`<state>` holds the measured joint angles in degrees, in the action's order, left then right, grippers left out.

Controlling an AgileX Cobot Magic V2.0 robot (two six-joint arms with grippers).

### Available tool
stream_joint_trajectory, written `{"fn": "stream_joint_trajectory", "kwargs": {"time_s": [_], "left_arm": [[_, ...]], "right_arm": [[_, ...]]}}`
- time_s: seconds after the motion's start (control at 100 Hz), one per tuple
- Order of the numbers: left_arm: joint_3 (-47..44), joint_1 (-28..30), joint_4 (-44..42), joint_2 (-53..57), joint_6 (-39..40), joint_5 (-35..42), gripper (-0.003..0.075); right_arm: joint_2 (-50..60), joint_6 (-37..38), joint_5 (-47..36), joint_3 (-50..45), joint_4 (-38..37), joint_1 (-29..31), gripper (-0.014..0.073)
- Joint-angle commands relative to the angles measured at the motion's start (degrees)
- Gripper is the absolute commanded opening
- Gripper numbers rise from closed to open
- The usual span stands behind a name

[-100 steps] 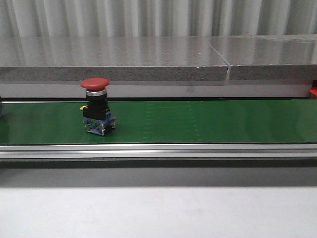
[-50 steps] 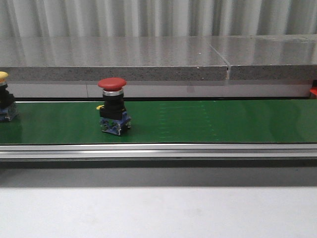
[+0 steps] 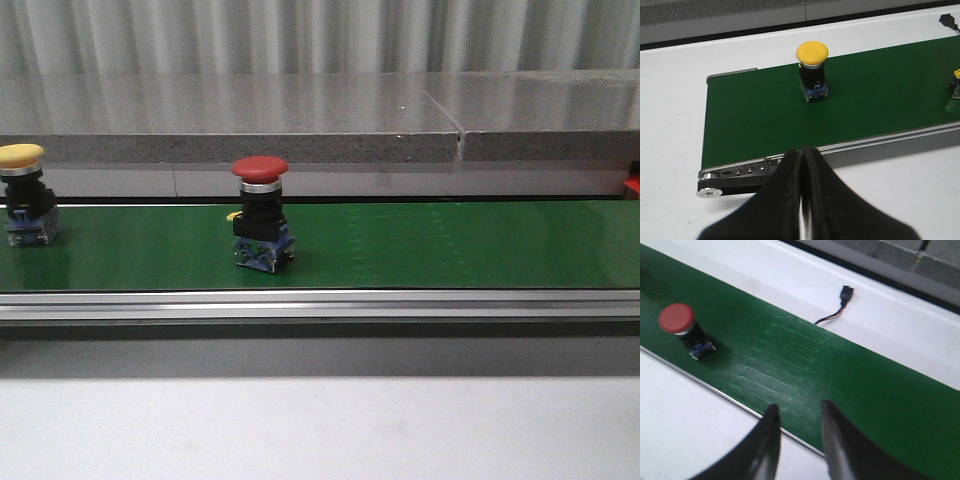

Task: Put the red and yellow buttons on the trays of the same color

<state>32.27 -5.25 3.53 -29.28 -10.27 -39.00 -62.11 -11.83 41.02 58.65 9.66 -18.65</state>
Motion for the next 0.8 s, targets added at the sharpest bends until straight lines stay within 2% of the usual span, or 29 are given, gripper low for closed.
{"fn": "stream_joint_trajectory", "kwargs": {"time_s": [0.0, 0.04, 0.09, 0.31, 0.58, 0.79], "left_arm": [[1.5, -0.5, 0.5, -0.1, 0.3, 3.8, -0.0021], [1.5, -0.5, 0.5, -0.1, 0.3, 3.8, -0.0021], [1.5, -0.5, 0.5, -0.1, 0.3, 3.8, -0.0021], [1.5, -0.5, 0.5, -0.1, 0.3, 3.8, -0.0021], [1.5, -0.5, 0.5, -0.1, 0.3, 3.8, -0.0021], [1.5, -0.5, 0.5, -0.1, 0.3, 3.8, -0.0021]], "right_arm": [[-2.7, 0.1, -1.7, 4.0, 3.5, -1.3, 0.0479], [-4.5, 0.1, -0.8, 5.3, 4.4, -2.0, 0.0560], [-6.5, 0.1, 0.8, 6.9, 5.6, -2.8, 0.0604], [-15.5, 0.1, 8.9, 14.7, 7.3, -5.6, 0.0591], [-25.6, -0.3, 18.0, 23.0, 7.4, -6.1, 0.0591], [-31.5, -4.0, 24.4, 27.4, 7.7, -6.7, 0.0591]]}}
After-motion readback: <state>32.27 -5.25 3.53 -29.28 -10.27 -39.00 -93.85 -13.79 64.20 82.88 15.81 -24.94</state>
